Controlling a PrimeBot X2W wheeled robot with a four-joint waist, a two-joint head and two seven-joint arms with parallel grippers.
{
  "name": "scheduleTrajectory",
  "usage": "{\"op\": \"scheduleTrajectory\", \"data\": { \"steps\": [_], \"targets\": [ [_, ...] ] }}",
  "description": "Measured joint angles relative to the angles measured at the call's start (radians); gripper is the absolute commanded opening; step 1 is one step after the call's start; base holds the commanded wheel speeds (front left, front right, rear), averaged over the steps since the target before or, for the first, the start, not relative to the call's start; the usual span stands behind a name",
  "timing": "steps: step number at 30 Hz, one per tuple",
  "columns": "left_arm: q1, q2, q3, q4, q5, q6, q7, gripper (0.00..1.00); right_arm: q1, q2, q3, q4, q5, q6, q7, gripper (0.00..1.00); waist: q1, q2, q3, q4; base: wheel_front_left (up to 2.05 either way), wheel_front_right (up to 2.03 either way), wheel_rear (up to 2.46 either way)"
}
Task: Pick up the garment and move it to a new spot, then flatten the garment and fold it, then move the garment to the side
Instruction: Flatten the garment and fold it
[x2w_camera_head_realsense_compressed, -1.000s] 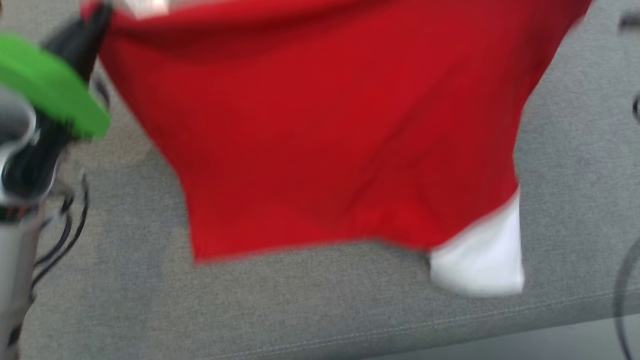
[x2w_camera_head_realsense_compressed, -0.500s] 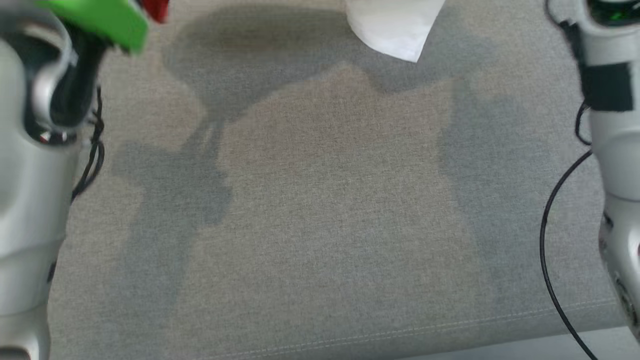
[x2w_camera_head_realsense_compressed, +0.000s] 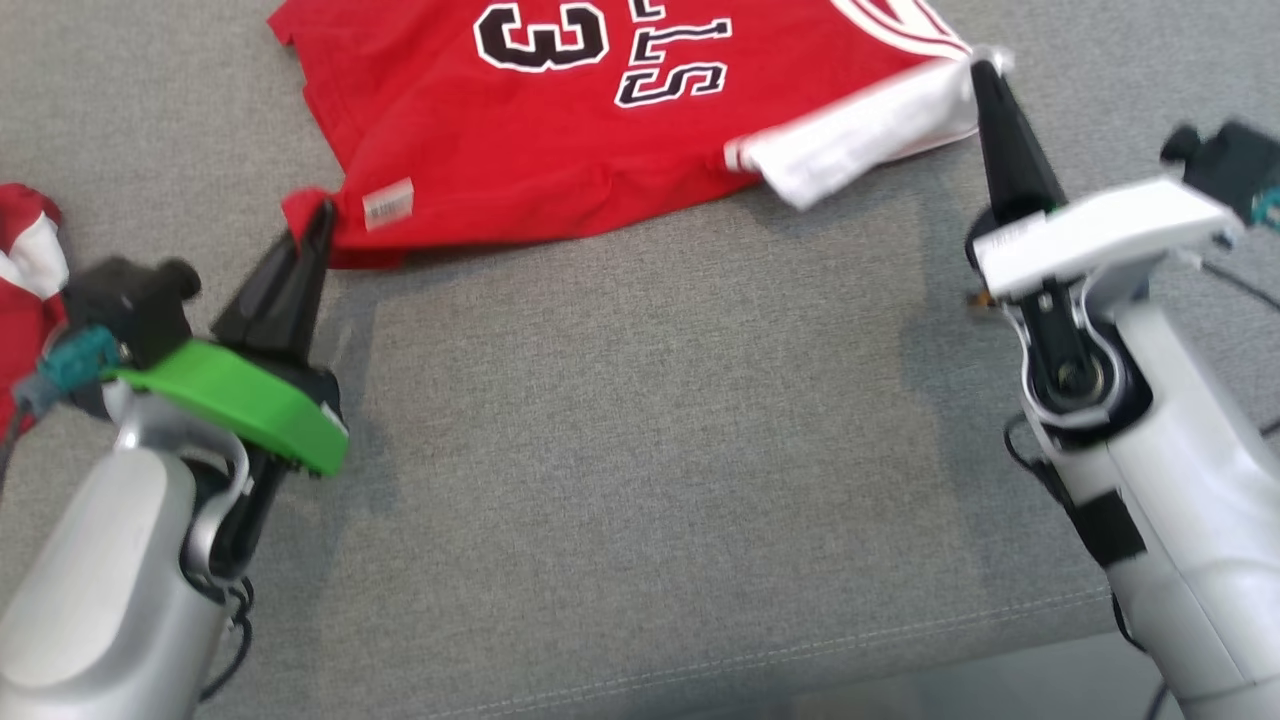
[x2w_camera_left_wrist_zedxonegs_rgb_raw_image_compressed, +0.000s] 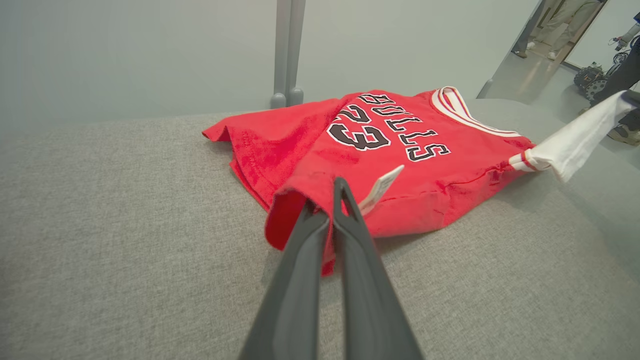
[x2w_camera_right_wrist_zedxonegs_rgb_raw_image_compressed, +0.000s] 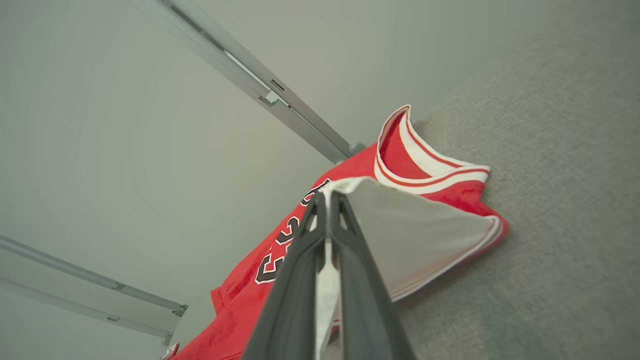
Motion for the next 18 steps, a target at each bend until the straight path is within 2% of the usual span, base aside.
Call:
{"op": "scheduleTrajectory", "data": {
  "steps": [6, 8, 14, 18],
  "targets": [
    [0.089, -0.005, 0.004, 0.021, -0.022, -0.003, -0.057, 0.00, 0.116, -0.045, 0.030, -0.009, 0.000, 0.030, 0.016, 0.00, 0.0000, 0.0000, -0.056, -0.008, 0.00, 0.00, 0.00],
    [0.112, -0.007, 0.005, 0.027, -0.027, -0.004, -0.069, 0.00, 0.139, -0.058, 0.030, -0.024, 0.000, 0.031, 0.022, 0.00, 0.0000, 0.0000, -0.075, -0.011, 0.00, 0.00, 0.00],
    [0.159, -0.012, 0.002, 0.030, -0.036, -0.007, -0.089, 0.00, 0.231, -0.146, 0.046, -0.051, -0.007, 0.041, 0.062, 0.00, -0.0001, 0.0000, -0.117, -0.016, 0.00, 0.00, 0.00],
    [0.194, -0.006, -0.005, 0.038, -0.035, -0.008, -0.100, 0.00, 0.313, -0.165, 0.068, -0.085, 0.030, 0.082, 0.113, 0.00, 0.0000, 0.0000, -0.136, -0.015, 0.00, 0.00, 0.00]
  ]
}}
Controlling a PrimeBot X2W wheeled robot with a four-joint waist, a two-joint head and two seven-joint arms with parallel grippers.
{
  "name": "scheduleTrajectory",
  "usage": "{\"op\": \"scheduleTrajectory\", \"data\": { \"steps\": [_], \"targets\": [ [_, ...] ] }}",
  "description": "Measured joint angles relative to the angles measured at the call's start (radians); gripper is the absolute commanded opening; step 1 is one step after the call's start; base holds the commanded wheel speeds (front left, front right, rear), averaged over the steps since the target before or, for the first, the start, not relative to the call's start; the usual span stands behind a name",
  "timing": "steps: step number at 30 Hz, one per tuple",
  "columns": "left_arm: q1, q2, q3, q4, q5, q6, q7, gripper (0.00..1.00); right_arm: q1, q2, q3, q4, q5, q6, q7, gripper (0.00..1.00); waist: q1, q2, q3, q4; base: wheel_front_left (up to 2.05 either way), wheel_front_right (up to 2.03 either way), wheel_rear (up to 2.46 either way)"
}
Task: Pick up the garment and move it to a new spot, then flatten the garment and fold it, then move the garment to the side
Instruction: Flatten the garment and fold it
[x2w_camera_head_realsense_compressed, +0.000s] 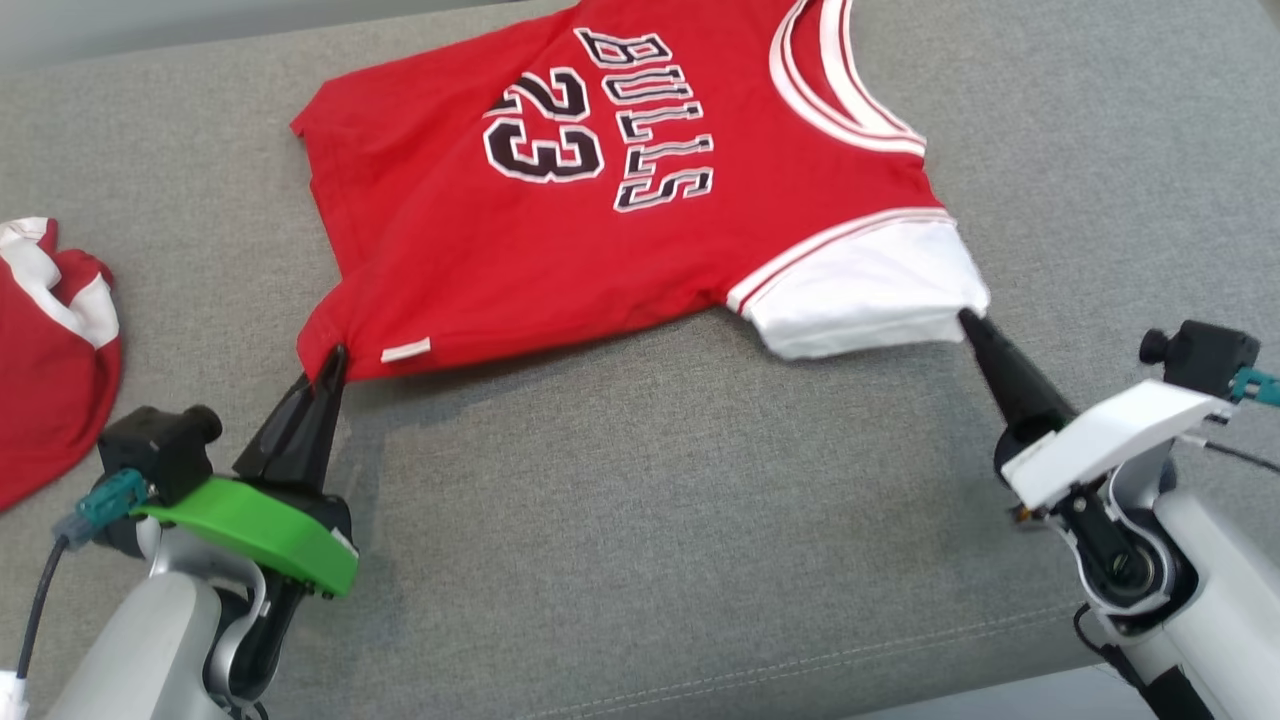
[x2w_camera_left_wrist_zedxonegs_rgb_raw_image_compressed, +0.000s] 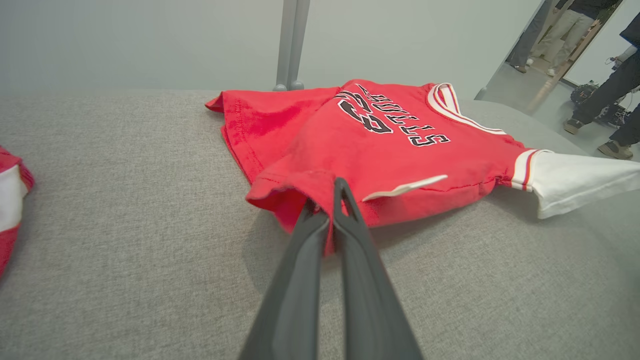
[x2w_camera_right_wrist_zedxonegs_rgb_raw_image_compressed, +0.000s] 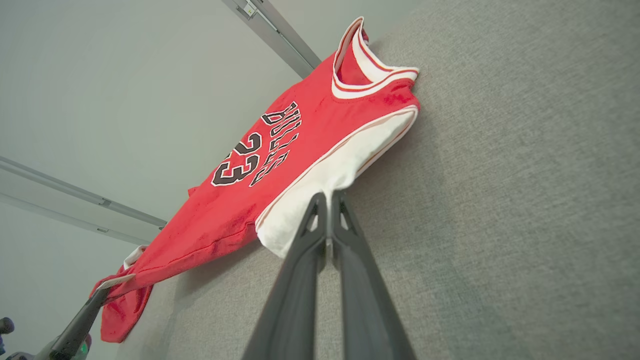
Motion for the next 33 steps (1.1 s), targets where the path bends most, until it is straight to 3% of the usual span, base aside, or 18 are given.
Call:
{"op": "scheduleTrajectory", "data": {
  "steps": [4, 9, 19, 33],
  "targets": [
    [0.036, 0.005, 0.002, 0.005, 0.000, -0.001, -0.005, 0.00, 0.043, -0.008, 0.012, -0.072, 0.063, 0.040, 0.045, 0.00, 0.0000, 0.0000, -0.018, 0.000, 0.00, 0.00, 0.00],
    [0.057, 0.012, -0.016, 0.005, 0.000, -0.008, -0.006, 0.00, 0.118, -0.068, 0.037, -0.113, 0.094, 0.041, 0.114, 0.00, 0.0000, 0.0000, -0.032, -0.002, 0.00, 0.00, 0.00],
    [0.114, 0.041, -0.030, 0.005, -0.012, -0.010, -0.003, 0.00, 0.261, -0.129, 0.046, -0.159, 0.170, 0.045, 0.188, 0.00, -0.0001, 0.0000, -0.052, 0.003, 0.00, 0.00, 0.00],
    [0.171, 0.115, -0.064, -0.058, -0.141, -0.019, 0.096, 0.00, 0.398, -0.203, 0.051, -0.243, 0.233, 0.045, 0.250, 0.00, 0.0000, 0.0000, -0.060, 0.032, 0.00, 0.00, 0.00]
  ]
}}
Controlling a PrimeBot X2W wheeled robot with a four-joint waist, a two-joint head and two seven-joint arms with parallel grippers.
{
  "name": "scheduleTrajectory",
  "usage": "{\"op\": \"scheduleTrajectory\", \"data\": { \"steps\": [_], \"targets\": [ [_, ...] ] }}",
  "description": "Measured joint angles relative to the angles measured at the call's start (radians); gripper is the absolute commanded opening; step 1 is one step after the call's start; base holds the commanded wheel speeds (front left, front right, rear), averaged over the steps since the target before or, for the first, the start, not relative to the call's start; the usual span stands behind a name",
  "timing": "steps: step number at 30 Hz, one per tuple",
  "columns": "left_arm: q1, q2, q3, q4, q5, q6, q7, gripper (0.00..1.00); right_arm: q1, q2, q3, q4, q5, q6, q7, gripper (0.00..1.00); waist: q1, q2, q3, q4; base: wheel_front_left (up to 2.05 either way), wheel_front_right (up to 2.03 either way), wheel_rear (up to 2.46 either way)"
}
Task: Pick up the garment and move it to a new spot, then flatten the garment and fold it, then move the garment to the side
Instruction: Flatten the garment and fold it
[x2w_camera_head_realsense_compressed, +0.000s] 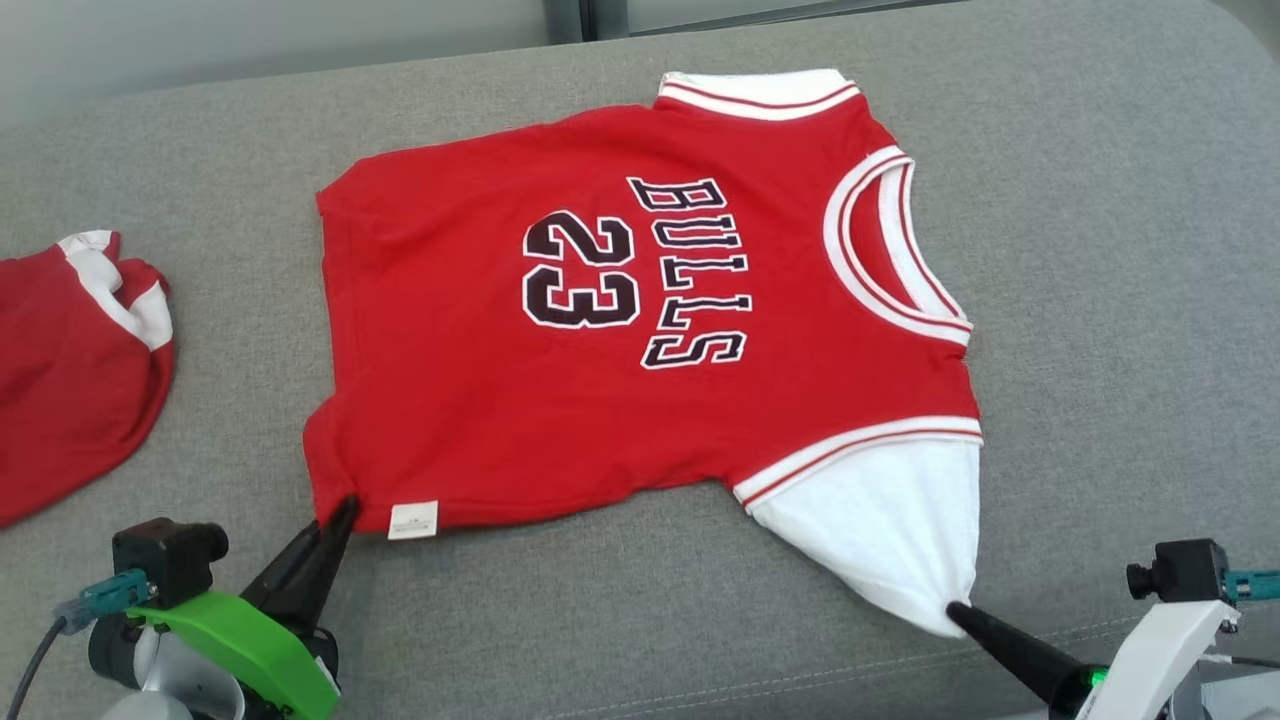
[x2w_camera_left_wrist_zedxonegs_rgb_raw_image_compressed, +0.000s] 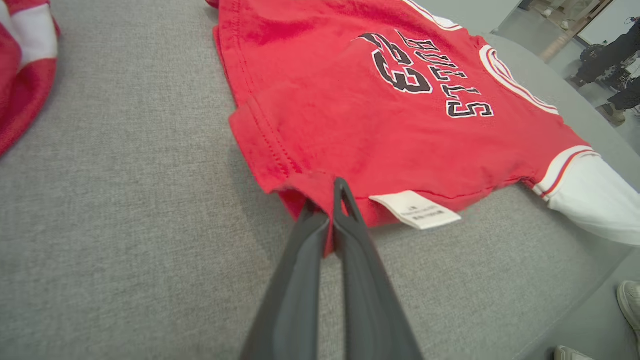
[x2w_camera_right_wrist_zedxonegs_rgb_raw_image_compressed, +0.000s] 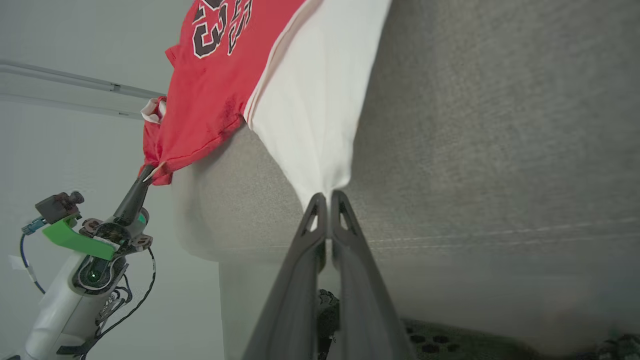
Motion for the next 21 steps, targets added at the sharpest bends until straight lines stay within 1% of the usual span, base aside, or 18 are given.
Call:
{"op": "scheduleTrajectory", "data": {
  "steps": [3, 5, 9, 11, 14, 21],
  "targets": [
    [0.029, 0.016, -0.020, -0.016, -0.039, 0.000, 0.027, 0.00, 0.028, -0.026, 0.019, -0.010, 0.000, -0.002, 0.025, 0.00, 0.0000, 0.0000, 0.001, 0.007, 0.00, 0.00, 0.00],
    [0.053, 0.028, -0.030, -0.023, -0.050, 0.000, 0.046, 0.00, 0.042, -0.042, 0.016, -0.011, -0.001, -0.012, 0.026, 0.00, 0.0000, 0.0000, 0.001, 0.008, 0.00, 0.00, 0.00],
    [0.078, 0.070, -0.049, -0.032, -0.060, 0.000, 0.075, 0.00, 0.048, -0.068, 0.007, -0.010, -0.003, -0.024, 0.030, 0.00, 0.0000, 0.0000, 0.000, 0.011, 0.00, 0.00, 0.00],
    [0.083, 0.086, -0.055, -0.037, -0.063, -0.002, 0.090, 0.00, 0.064, -0.072, 0.005, -0.012, -0.003, -0.028, 0.030, 0.00, 0.0000, 0.0000, 0.003, 0.014, 0.00, 0.00, 0.00],
    [0.088, 0.096, -0.057, -0.046, -0.087, -0.003, 0.099, 0.00, 0.091, -0.073, 0.013, -0.015, -0.001, -0.036, 0.036, 0.00, 0.0000, 0.0000, 0.008, 0.022, 0.00, 0.00, 0.00],
    [0.094, 0.114, -0.057, -0.052, -0.108, -0.003, 0.104, 0.00, 0.127, -0.073, 0.049, -0.036, 0.023, -0.037, 0.070, 0.00, 0.0000, 0.0000, 0.023, 0.036, 0.00, 0.00, 0.00]
  ]
}}
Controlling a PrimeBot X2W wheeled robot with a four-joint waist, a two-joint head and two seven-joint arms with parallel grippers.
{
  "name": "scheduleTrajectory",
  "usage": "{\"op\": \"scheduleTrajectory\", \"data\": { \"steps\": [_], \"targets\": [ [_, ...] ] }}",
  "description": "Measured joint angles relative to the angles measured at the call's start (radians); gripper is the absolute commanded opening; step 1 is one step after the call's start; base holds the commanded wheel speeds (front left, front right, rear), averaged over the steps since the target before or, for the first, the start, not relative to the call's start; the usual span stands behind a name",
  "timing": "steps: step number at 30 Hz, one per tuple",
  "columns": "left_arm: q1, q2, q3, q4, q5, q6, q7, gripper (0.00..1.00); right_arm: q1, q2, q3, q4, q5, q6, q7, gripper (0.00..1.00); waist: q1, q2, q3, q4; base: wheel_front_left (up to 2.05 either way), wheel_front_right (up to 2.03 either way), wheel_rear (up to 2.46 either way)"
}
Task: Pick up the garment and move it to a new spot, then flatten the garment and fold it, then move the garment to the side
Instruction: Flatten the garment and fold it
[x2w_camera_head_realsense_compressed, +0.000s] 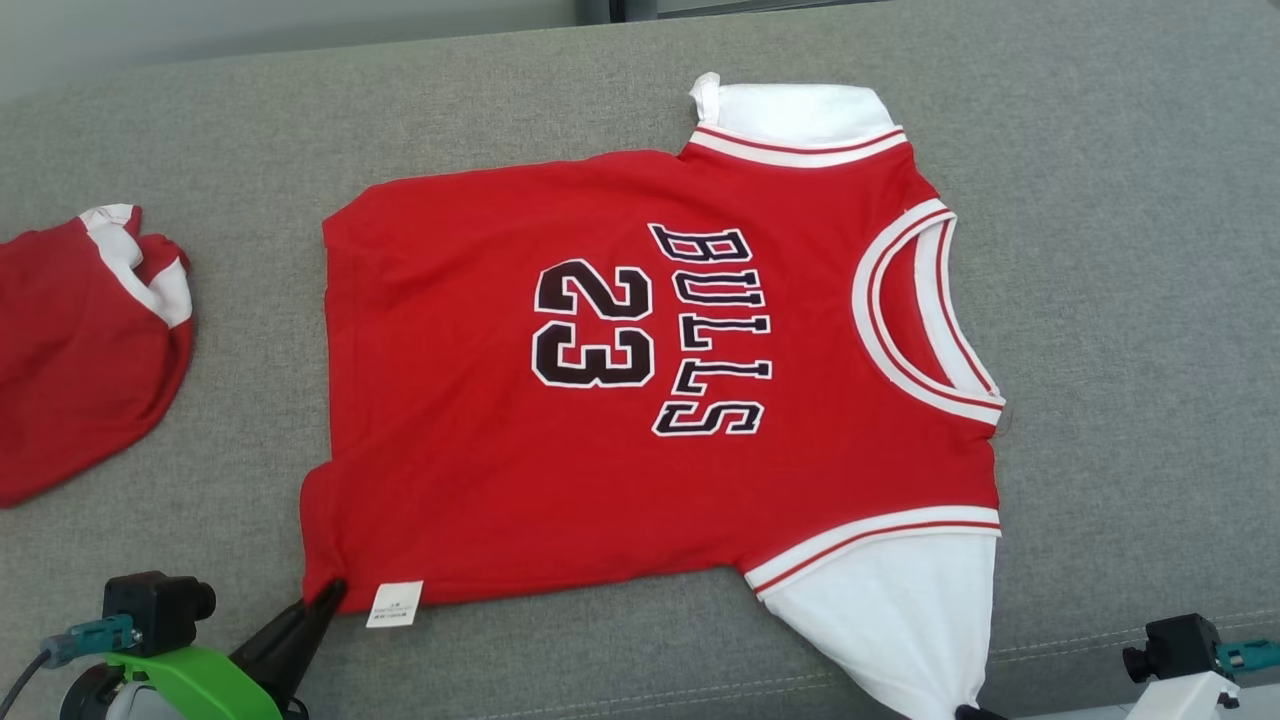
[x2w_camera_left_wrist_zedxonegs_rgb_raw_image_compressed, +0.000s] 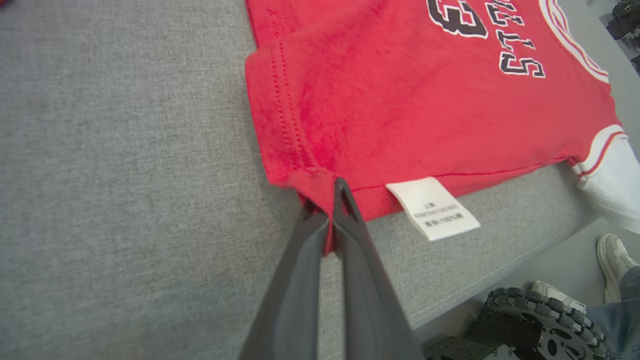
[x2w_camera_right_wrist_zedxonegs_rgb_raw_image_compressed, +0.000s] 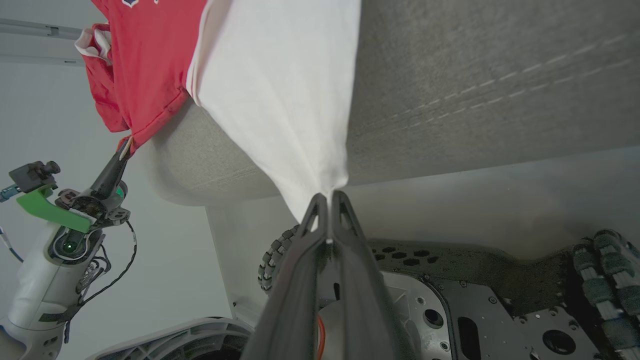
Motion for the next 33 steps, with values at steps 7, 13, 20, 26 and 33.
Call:
{"op": "scheduleTrajectory", "data": {
  "steps": [7, 13, 20, 26, 33],
  "targets": [
    [0.019, 0.015, -0.013, -0.013, -0.026, 0.000, 0.012, 0.00, 0.018, -0.006, 0.011, -0.007, 0.001, -0.012, 0.013, 0.00, 0.0000, 0.0000, 0.008, -0.001, 0.00, 0.00, 0.00],
    [0.039, 0.024, -0.035, -0.021, -0.051, 0.000, 0.031, 0.00, 0.032, -0.006, 0.014, -0.008, 0.002, -0.018, 0.014, 0.00, 0.0000, 0.0000, 0.012, -0.004, 0.00, 0.00, 0.00],
    [0.049, 0.044, -0.043, -0.025, -0.077, 0.000, 0.058, 0.00, 0.038, -0.007, 0.012, -0.019, 0.019, -0.018, 0.022, 0.00, 0.0000, 0.0000, 0.014, -0.008, 0.00, 0.00, 0.00],
    [0.067, 0.054, -0.031, -0.044, -0.114, 0.000, 0.065, 0.00, 0.057, 0.018, -0.052, -0.077, 0.058, -0.001, -0.034, 0.00, 0.0000, 0.0000, 0.007, -0.012, 0.00, 0.00, 0.00],
    [0.059, 0.082, 0.099, -0.139, -0.162, 0.000, -0.024, 0.00, -0.069, 0.036, -0.225, -0.259, 0.049, 0.047, -0.163, 0.00, 0.0000, 0.0000, -0.017, -0.031, 0.00, 0.00, 0.00]
  ]
}}
